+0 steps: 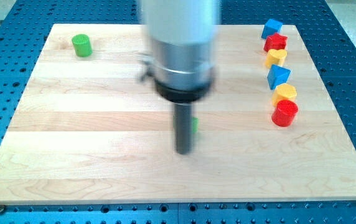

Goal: Push the green star to the bottom of the red circle

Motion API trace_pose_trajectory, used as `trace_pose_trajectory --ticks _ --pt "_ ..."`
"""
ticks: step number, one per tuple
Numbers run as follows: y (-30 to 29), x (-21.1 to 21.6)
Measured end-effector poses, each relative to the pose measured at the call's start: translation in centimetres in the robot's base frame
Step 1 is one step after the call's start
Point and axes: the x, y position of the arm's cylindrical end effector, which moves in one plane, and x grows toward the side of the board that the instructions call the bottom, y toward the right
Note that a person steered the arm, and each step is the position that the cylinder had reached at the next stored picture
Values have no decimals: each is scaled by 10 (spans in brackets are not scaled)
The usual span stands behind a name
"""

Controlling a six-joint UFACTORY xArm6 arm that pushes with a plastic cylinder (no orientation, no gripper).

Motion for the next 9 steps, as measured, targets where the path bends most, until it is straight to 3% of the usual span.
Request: trace_pose_trajectory --ticks 1,2,4,5,8,9 --pt "-49 9" --pt "-100 -15" --pt "-11 -56" --pt "48 -50" --pt "83 -72" --pt "99 -55"
